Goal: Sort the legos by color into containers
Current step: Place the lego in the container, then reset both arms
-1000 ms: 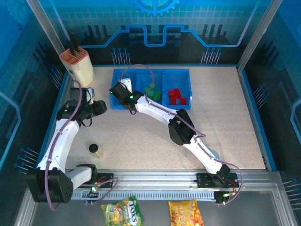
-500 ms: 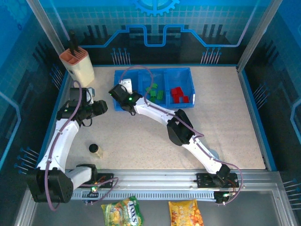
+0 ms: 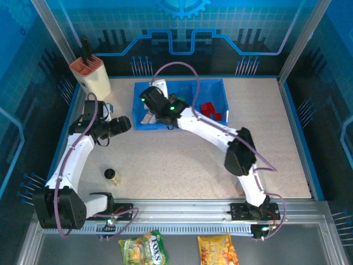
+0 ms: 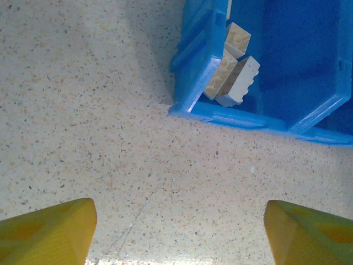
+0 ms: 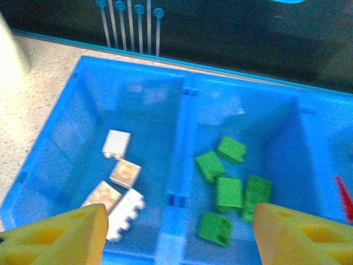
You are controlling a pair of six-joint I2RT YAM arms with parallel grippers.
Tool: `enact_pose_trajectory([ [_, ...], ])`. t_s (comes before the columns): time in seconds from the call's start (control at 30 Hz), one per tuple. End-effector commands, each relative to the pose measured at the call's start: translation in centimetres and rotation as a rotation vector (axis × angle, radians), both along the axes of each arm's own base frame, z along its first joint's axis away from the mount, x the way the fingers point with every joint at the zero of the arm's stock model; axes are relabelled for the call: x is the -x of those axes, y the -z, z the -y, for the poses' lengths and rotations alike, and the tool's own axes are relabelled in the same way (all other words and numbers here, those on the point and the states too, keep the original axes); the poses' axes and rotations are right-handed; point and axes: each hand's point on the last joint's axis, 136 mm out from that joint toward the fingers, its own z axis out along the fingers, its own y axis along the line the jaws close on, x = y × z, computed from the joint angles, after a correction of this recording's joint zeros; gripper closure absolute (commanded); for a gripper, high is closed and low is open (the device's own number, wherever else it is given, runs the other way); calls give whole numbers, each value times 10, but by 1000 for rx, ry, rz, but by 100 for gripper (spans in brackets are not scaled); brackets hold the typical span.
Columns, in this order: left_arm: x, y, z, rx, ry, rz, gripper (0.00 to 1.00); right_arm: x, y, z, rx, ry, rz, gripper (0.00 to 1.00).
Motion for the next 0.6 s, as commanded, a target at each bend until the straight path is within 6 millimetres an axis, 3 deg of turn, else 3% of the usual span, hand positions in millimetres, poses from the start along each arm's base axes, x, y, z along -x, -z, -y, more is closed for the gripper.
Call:
enact_pose_trajectory([
  [0.0, 0, -9, 1, 43, -22, -23, 11, 6, -3, 46, 35, 9, -43, 25],
  [0.07, 0, -11, 1, 49, -32, -28, 1, 12, -3, 76, 40, 22, -69, 17],
  [0.17, -1, -12, -2, 42, -55, -24, 1, 22, 2, 126, 56, 67, -114, 0],
  [0.33, -9, -4, -20, -42, -126, -13, 1, 38, 19, 202, 51, 145, -180, 0],
  [0.57, -24, 8, -60, -228, -267, 146, 1, 56, 53, 303, 136, 266, -186, 0],
])
